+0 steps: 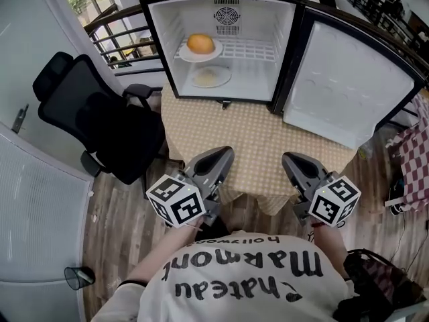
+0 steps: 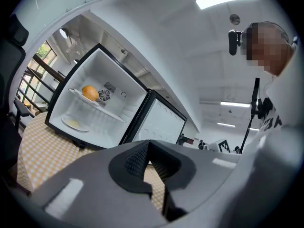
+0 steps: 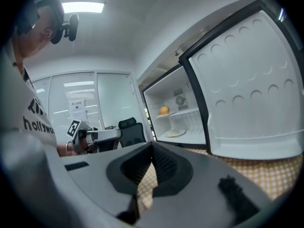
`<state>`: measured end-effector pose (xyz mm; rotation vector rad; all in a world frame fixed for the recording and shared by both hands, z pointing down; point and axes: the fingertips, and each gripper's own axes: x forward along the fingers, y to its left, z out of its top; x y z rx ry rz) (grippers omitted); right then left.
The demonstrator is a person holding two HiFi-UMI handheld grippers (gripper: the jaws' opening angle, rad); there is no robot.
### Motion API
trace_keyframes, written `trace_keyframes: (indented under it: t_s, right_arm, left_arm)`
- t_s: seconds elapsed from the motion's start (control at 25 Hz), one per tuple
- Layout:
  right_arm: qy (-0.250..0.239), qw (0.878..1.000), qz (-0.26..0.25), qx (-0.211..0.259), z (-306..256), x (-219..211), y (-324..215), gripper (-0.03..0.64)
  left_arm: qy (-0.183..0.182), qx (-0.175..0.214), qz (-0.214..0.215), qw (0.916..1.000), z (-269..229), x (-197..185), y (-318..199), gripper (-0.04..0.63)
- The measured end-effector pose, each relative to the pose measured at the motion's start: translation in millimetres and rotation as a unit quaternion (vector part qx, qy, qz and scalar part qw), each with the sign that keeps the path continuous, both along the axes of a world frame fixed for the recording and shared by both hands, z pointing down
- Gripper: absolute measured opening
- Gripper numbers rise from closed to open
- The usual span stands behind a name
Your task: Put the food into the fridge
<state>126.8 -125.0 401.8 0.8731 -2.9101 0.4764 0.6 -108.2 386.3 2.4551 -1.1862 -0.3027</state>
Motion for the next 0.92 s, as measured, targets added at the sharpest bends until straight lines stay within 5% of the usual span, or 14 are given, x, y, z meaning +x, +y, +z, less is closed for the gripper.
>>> trace_keyframes:
  t_s: [0.92]
  right_arm:
    - [-0.006, 0.999, -0.038, -0.009, 4.7, -9.4, 9.1, 0.015]
  left_arm:
    - [-0.011, -0.005, -0.046, 0.9989, 0.4, -8.3, 17.1, -0.003]
